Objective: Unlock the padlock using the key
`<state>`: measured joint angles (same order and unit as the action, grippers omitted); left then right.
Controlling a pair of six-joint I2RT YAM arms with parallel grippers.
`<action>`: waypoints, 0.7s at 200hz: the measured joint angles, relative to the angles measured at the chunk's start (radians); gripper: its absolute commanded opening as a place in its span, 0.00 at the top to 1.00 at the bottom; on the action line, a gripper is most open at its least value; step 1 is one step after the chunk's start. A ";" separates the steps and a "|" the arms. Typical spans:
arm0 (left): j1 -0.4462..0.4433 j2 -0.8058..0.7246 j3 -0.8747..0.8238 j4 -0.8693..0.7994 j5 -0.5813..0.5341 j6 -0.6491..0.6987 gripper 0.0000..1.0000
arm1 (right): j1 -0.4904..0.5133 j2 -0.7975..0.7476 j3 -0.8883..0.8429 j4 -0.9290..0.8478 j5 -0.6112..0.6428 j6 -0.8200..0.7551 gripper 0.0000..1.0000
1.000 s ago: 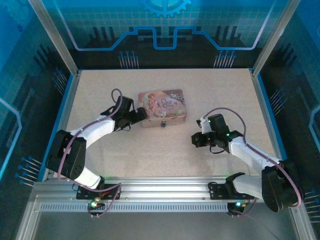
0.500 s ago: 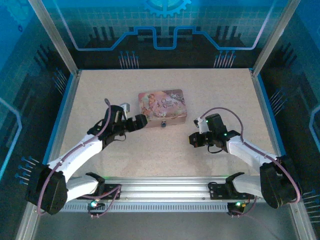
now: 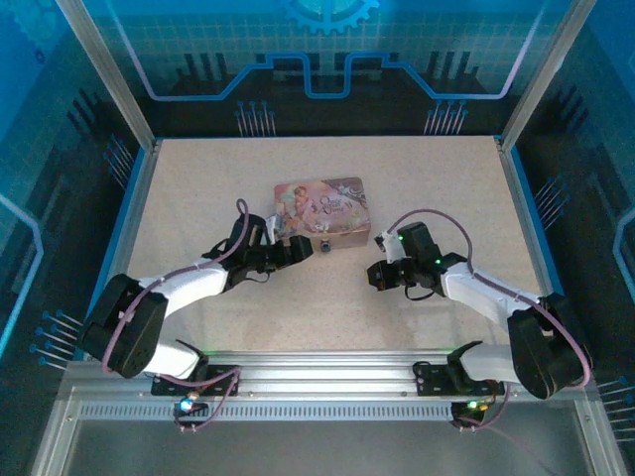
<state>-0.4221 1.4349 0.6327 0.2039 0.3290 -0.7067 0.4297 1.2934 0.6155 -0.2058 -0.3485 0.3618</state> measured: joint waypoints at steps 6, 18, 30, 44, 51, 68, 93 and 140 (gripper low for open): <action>0.000 0.011 0.006 0.014 0.000 0.001 0.10 | 0.002 0.002 0.000 0.000 0.000 0.000 0.98; 0.002 0.037 0.021 0.042 0.001 0.002 0.14 | 0.003 0.004 0.001 0.000 0.000 0.000 0.98; 0.007 0.063 0.036 0.068 0.002 0.003 0.15 | 0.003 0.004 0.001 -0.001 0.001 0.000 0.98; 0.016 0.090 0.053 0.088 0.002 0.003 0.15 | 0.003 0.004 0.002 -0.002 0.001 0.000 0.98; 0.021 0.098 0.057 0.095 0.001 0.005 0.15 | 0.003 0.004 0.002 -0.002 0.002 -0.001 0.98; 0.034 0.116 0.069 0.102 0.001 0.010 0.15 | 0.003 0.004 0.002 -0.002 0.004 -0.004 0.98; 0.052 0.159 0.108 0.110 0.001 0.029 0.16 | 0.003 0.004 0.002 -0.002 0.004 -0.004 0.98; 0.075 0.201 0.159 0.116 -0.002 0.061 0.16 | 0.003 0.003 0.002 -0.002 0.003 -0.004 0.98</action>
<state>-0.3473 1.6363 0.7914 0.3202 0.3271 -0.6453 0.4332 1.2961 0.6170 -0.2081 -0.3450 0.3576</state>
